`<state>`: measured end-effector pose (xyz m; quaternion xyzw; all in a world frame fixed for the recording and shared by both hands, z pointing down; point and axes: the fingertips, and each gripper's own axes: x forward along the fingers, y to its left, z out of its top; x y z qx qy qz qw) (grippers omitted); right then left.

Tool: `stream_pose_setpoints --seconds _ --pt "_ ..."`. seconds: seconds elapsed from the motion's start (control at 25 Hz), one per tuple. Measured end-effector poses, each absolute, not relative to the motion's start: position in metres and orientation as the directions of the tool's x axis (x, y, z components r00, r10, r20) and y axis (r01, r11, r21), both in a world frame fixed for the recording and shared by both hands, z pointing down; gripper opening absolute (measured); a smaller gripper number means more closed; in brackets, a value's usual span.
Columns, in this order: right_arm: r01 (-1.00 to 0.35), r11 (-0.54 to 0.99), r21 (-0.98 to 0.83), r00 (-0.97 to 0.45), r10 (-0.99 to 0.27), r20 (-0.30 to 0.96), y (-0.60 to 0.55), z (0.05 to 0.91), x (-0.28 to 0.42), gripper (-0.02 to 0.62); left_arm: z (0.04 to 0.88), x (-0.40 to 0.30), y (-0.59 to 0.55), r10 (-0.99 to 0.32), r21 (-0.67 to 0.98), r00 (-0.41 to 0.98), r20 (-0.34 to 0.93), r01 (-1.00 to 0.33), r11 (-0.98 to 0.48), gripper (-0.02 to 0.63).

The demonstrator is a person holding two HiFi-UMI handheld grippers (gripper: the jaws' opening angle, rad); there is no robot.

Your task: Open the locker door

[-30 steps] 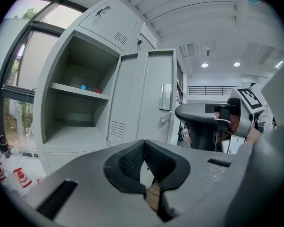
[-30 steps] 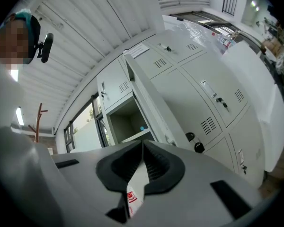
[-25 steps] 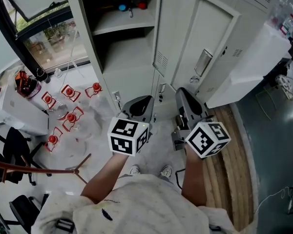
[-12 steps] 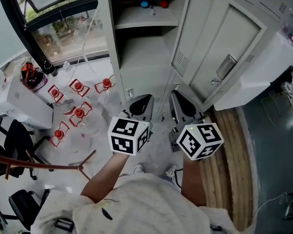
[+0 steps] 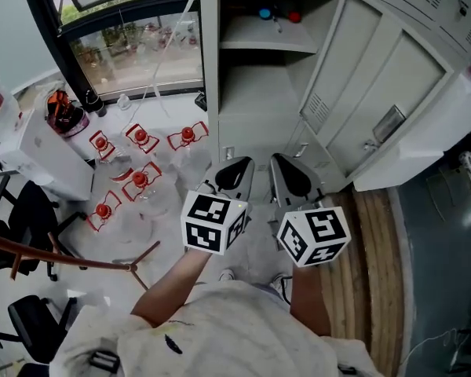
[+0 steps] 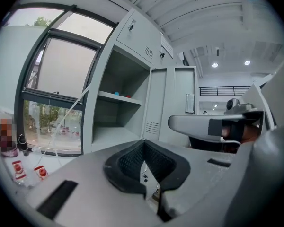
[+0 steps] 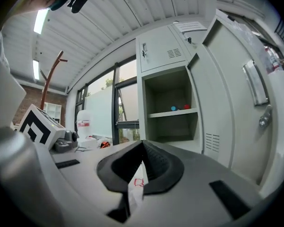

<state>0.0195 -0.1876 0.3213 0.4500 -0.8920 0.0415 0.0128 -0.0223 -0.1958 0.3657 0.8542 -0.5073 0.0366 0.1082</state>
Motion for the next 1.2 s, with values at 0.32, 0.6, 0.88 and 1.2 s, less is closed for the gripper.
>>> stream_pose_setpoints --seconds 0.32,0.6,0.88,1.2 --pt "-0.769 0.639 -0.011 -0.638 -0.766 0.077 -0.185 0.326 -0.013 0.003 0.363 -0.049 -0.195 -0.878 0.139 0.455 0.15 -0.889 -0.437 0.005" --pt "-0.753 0.657 0.001 -0.656 -0.751 0.073 -0.18 0.325 -0.024 0.003 0.359 -0.058 -0.19 -0.885 0.144 0.446 0.133 -0.892 -0.428 0.005" --pt "-0.757 0.653 0.009 -0.652 -0.756 0.061 -0.174 0.323 -0.024 0.003 0.363 -0.058 -0.184 -0.882 0.144 0.451 0.138 -0.89 -0.433 0.005" --pt "-0.763 0.646 0.008 -0.645 -0.762 0.054 -0.172 0.321 -0.022 0.003 0.361 -0.056 -0.183 -0.877 0.145 0.46 0.137 -0.885 -0.442 0.005"
